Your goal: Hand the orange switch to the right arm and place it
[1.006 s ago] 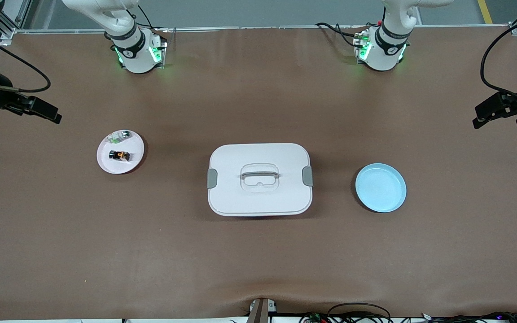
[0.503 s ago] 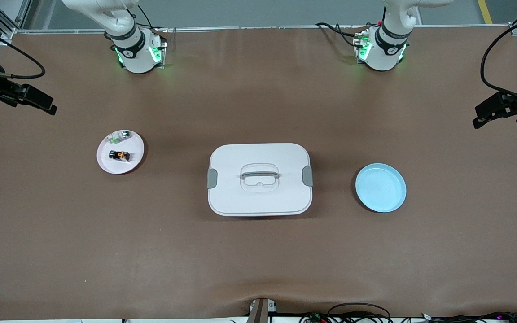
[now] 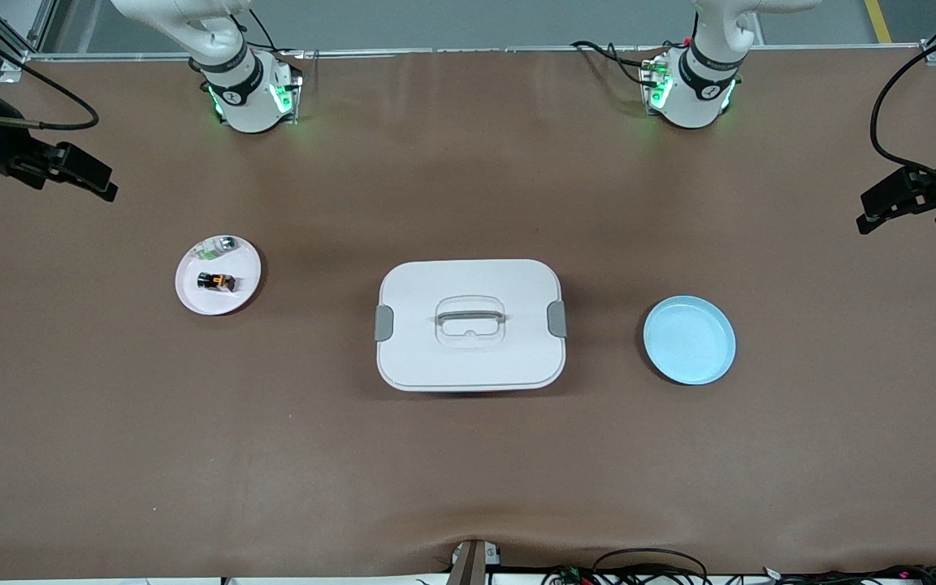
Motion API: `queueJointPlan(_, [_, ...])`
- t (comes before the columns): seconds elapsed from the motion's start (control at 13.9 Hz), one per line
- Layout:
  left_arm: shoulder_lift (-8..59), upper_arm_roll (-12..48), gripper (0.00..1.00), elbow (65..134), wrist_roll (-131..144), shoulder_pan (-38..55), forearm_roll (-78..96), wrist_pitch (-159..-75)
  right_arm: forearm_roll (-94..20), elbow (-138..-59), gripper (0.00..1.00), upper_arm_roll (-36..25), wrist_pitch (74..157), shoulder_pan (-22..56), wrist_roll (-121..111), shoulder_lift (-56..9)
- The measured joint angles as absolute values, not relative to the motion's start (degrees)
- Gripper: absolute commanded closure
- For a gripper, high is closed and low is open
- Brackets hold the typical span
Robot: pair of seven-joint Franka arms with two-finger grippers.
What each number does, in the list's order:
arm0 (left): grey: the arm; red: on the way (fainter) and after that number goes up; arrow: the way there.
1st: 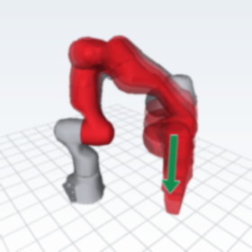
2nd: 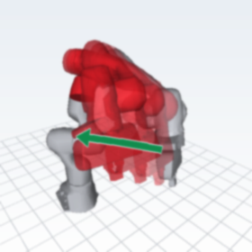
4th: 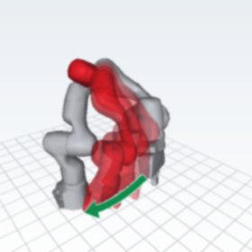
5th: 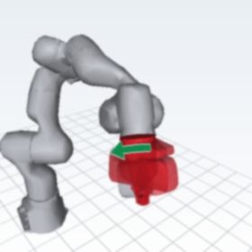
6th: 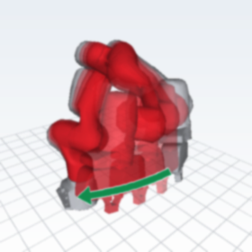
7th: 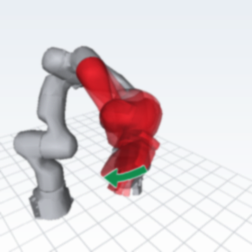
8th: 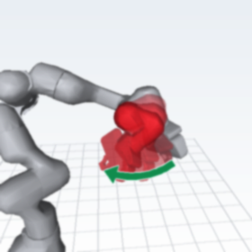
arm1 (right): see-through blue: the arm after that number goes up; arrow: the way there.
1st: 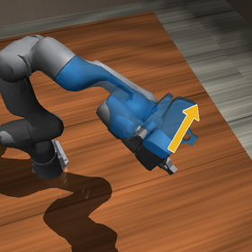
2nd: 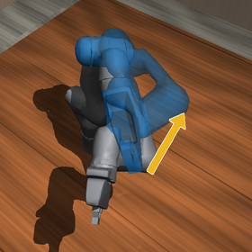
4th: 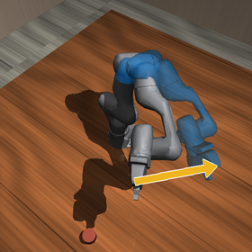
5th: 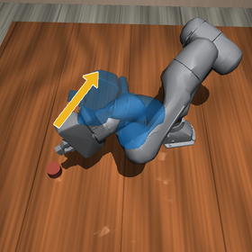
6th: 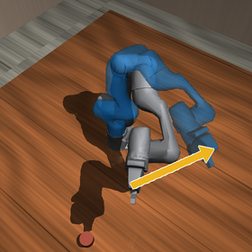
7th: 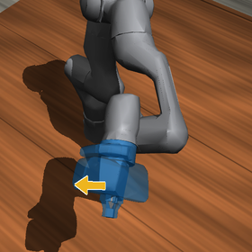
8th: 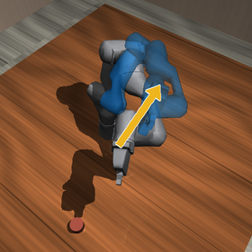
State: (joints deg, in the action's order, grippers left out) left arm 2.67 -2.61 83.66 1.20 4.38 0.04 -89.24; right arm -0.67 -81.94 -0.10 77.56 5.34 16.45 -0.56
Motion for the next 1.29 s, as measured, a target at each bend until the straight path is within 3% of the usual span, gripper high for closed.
queueJointPlan(0.57, [2.7,-2.6,0.0,83.7,1.2,4.4,0.0,-89.3,-0.6,-81.6,0.0,-0.8,76.8,0.6,11.5,0.5])
queueJointPlan(1.29, [2.7,-2.6,0.0,83.7,1.2,4.4,0.0,-89.1,-0.7,-80.5,0.0,-0.9,81.9,-2.5,10.6,0.1])
